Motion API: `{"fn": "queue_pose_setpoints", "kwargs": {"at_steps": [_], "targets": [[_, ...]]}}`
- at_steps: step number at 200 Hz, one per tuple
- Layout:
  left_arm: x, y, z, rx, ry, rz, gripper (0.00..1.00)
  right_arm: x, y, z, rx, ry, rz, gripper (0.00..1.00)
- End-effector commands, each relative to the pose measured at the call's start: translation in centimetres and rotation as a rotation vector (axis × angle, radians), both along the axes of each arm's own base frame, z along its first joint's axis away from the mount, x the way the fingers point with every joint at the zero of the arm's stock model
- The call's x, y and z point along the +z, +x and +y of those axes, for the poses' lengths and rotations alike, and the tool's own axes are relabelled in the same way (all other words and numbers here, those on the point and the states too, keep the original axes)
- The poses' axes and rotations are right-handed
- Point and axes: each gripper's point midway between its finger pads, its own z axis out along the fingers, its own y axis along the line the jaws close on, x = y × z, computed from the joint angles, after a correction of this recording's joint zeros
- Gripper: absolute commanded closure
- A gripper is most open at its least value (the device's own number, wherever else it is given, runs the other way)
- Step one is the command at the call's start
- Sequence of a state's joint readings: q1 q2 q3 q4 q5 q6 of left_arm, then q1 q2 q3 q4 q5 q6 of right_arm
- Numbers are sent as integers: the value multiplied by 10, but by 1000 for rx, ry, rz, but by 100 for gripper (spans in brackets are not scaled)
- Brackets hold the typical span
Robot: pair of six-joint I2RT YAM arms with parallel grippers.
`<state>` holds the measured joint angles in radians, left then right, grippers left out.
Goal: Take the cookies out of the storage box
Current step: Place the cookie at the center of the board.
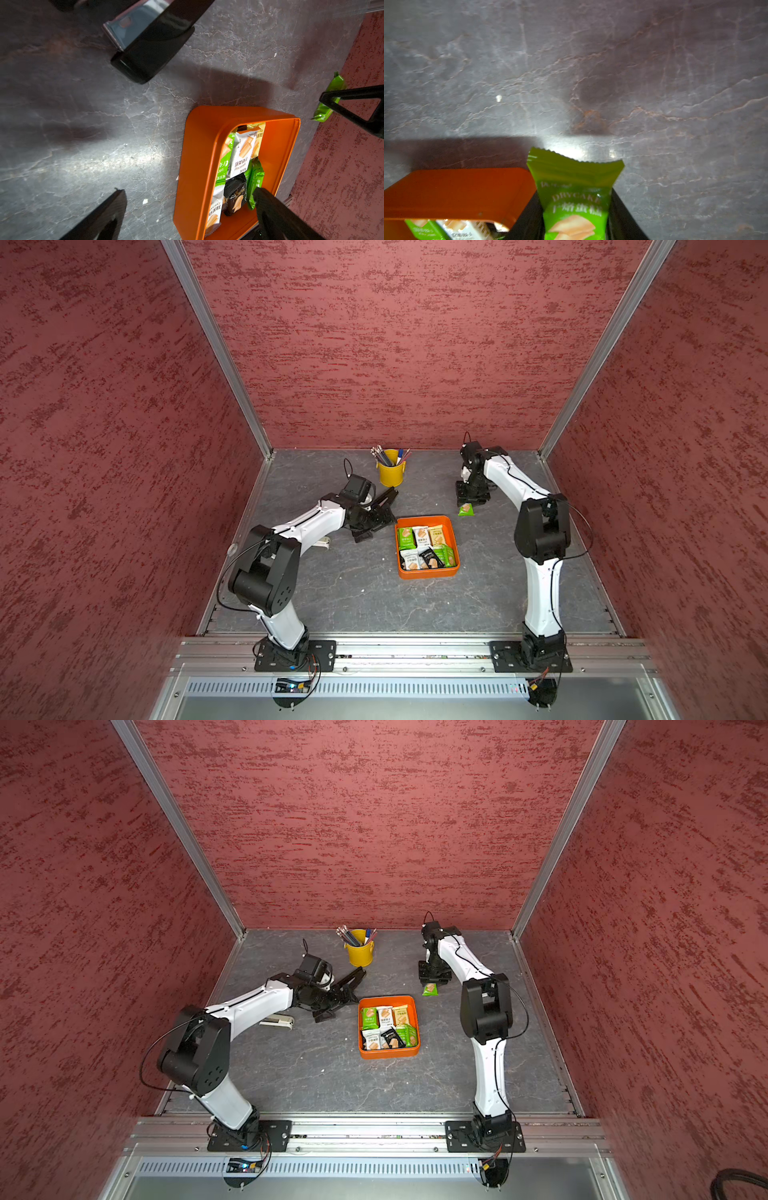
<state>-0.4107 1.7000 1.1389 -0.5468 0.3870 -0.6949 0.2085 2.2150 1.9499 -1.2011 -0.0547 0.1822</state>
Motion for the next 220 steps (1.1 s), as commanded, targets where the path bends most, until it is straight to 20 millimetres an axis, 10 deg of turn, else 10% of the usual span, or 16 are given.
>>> {"fn": "queue_pose_setpoints", "kwargs": {"at_steps": [1,128,220], "targets": [[4,7,0,25,16,-15,1,-6,7,-14,14,-37,5,58],[7,9,11,77,63,-25,0,-46,21,-26,-18,-12,33,50],[8,2,9,82,29,-35,0,8,-7,-19,-35,65,-25,38]]}}
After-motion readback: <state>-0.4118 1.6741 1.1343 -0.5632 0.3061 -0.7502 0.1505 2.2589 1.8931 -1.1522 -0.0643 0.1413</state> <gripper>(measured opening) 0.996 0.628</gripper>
